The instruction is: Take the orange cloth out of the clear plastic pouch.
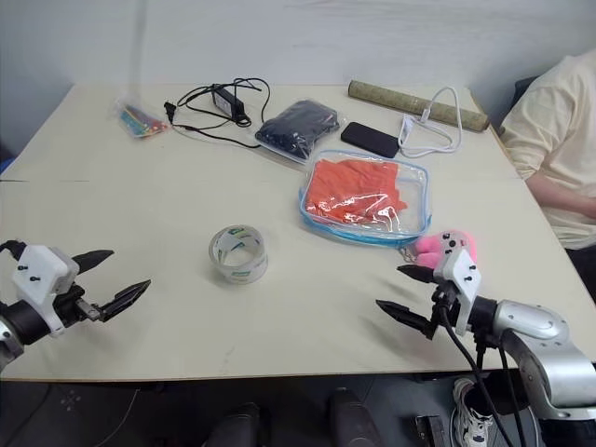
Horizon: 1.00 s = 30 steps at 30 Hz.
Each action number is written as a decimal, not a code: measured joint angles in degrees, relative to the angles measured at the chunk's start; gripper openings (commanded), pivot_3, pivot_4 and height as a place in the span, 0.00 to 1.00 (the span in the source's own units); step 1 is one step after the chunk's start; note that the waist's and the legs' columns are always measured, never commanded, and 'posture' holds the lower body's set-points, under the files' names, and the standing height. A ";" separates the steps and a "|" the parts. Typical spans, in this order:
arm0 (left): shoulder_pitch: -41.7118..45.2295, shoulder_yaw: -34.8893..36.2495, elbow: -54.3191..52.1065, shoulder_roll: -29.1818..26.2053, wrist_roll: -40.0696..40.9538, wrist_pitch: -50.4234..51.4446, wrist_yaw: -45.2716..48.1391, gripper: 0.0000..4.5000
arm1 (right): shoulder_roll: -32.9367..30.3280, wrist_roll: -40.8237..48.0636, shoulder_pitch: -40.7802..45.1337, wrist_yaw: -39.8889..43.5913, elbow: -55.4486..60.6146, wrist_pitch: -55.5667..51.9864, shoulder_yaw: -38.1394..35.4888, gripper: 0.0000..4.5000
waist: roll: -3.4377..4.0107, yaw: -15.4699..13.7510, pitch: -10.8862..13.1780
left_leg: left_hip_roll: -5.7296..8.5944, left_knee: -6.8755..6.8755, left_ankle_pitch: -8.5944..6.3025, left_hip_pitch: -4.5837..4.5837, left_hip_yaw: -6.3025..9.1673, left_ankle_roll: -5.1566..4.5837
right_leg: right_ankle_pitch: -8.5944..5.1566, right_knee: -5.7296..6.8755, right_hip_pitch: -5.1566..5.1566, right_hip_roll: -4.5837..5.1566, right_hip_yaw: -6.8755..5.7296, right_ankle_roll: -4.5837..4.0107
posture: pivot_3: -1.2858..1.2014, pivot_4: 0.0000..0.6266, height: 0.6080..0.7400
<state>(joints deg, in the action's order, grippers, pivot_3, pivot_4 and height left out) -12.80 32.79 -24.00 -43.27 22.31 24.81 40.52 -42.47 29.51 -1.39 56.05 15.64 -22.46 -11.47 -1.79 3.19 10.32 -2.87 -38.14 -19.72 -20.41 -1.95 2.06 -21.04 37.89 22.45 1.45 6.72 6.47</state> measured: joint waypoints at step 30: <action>-0.66 -0.43 -2.34 0.07 3.23 1.63 3.00 1.00 | 0.08 2.70 0.27 0.18 0.16 -3.22 0.10 1.00 | 0.00 0.01 0.00 | 0.01 0.00 0.00 0.00 0.00 0.00 | 0.00 -0.01 -0.01 0.00 0.00 0.00 | 0.52 0.24 1.00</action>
<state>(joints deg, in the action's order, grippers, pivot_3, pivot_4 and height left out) -13.46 32.36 -26.34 -43.20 25.54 26.44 43.52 -42.38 32.21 -1.12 56.23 15.81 -25.69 -11.37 -1.79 3.19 10.32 -2.87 -38.14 -19.72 -20.41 -1.95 2.07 -21.04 37.89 22.45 1.45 6.72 6.47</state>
